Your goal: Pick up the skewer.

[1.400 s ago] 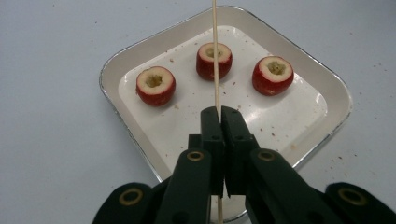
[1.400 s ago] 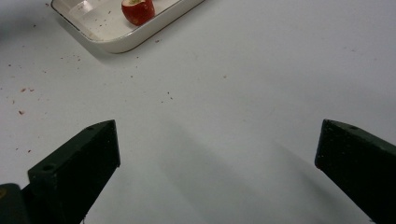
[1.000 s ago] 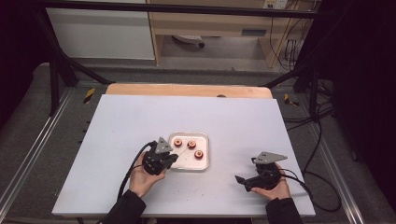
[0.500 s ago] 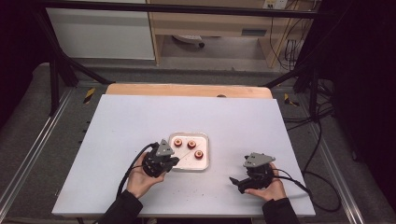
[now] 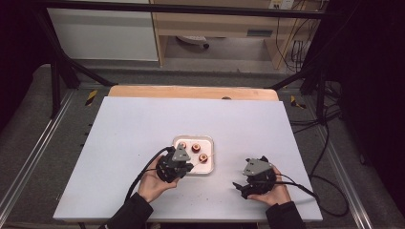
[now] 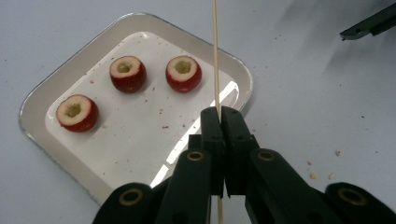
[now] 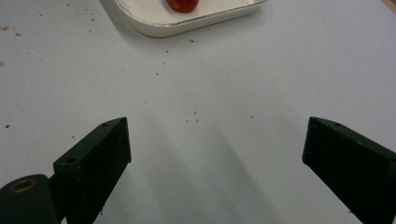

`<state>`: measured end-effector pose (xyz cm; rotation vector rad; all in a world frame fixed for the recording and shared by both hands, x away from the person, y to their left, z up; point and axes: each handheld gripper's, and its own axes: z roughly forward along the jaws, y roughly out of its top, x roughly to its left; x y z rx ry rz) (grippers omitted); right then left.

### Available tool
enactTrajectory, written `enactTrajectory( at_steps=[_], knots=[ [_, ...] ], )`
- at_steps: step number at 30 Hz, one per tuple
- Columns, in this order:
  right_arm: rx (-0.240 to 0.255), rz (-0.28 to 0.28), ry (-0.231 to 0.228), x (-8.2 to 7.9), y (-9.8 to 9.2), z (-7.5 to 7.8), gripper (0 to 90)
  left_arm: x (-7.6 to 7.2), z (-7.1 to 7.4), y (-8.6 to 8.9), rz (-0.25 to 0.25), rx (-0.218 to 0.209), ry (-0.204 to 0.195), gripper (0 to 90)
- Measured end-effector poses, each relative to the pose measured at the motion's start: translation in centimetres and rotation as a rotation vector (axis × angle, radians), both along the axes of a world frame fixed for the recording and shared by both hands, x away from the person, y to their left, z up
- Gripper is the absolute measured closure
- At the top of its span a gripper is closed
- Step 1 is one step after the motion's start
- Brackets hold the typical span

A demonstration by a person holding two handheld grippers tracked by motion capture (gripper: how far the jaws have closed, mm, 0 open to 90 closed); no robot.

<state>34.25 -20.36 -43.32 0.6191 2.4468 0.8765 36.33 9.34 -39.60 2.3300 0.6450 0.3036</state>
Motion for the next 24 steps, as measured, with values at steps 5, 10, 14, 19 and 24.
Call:
enactTrajectory(
  at_steps=[5, 10, 14, 19, 24],
  knots=[
    [-0.038, 0.03, -0.035, -0.2, 0.3, 0.2, 10.7, -0.1, 0.2, -1.4, -0.033, 0.013, 0.006, 88.6],
    [-0.073, 0.064, -0.069, -0.5, 0.7, 0.5, 14.1, -0.2, 0.3, -2.9, -0.067, 0.039, 0.01, 88.7],
    [-0.089, 0.092, -0.096, -0.7, 0.9, 0.6, 17.5, -0.1, 0.2, -3.9, -0.083, 0.054, 0.02, 88.7],
    [-0.129, 0.146, -0.142, -0.9, 1.0, 0.8, 23.1, -0.1, 0.0, -5.1, -0.103, 0.067, 0.03, 88.6],
    [-0.172, 0.197, -0.186, -1.1, 1.2, 0.7, 27.9, -0.2, -0.2, -6.4, -0.133, 0.084, 0.04, 88.7]
  ],
)
